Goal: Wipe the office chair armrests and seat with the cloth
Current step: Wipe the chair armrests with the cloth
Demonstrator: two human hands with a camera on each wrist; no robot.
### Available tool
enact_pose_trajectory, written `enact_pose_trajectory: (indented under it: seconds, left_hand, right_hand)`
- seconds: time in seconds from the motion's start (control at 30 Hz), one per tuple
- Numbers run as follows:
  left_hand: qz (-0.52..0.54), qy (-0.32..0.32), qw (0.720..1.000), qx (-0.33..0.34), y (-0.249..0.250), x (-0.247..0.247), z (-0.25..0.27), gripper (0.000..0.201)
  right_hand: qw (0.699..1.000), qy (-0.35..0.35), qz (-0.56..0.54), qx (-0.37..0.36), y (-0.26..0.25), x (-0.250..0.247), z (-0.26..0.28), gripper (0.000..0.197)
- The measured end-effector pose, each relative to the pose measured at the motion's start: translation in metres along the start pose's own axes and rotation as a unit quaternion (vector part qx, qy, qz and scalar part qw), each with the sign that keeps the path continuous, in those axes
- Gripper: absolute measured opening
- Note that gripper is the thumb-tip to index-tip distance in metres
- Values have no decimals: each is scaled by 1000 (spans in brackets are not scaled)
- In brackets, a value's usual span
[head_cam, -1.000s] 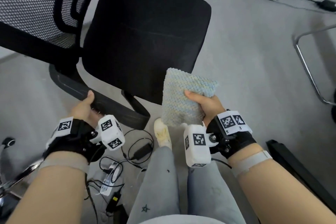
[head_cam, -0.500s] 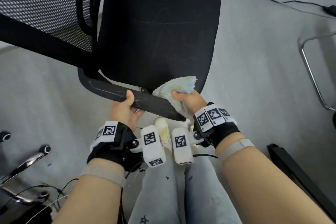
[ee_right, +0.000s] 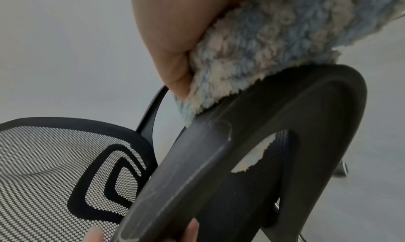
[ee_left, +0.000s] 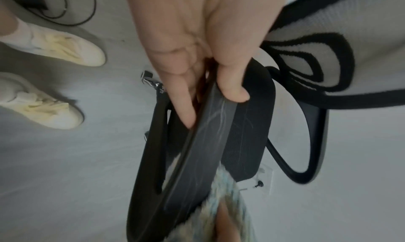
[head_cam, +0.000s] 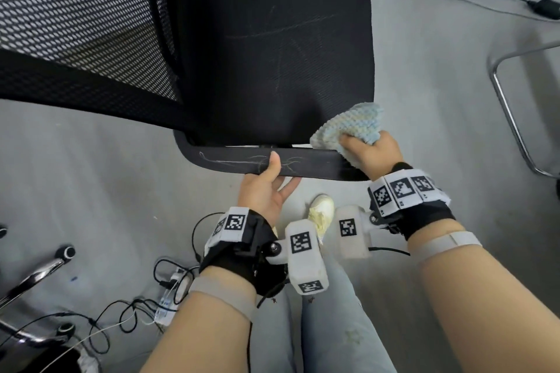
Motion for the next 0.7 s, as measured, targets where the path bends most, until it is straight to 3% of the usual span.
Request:
enact_pose_trajectory:
  seconds: [0.1,0.2,0.33,0.4,0.47,0.6,0.7]
  left_hand:
    - [10,-12,1000,-10,11,-6,-2,49]
    - [56,22,998,14,47,-26,-13,51]
    - [1,48,999,17,71,-37,-22,55]
    - [-44,51,998,21,79,-38,-24,38]
    - [-67,50,996,31,87,-40,-27,29]
    - [-105,33,994,1,88,-41,-30,42]
    - [-127,69,989,10,95,-43,-28,39]
  right_hand:
    - [1000,25,-15,1,10,-19,-5,34]
    - [993,103,-51,-14,5,-40,6,40]
    - [980,154,-18,-124,-23,-38,36,22]
    - [967,103,138,-188,-39,-8,46,38]
    - [908,-9,316,-275,-49,43,57,59]
    - [824,-72,356,-434,-87,106,77,41]
    - [793,-114,394,-450,-102,124,76,37]
Point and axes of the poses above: each hand's wrist, its own z-axis away from the middle knuckle, its own x-axis out of the palm, y = z × x, the point moved 7 cm from there along -z, towards the middle knuckle, and after that the axes turned 11 degrees about z, right-handed, at the moved point
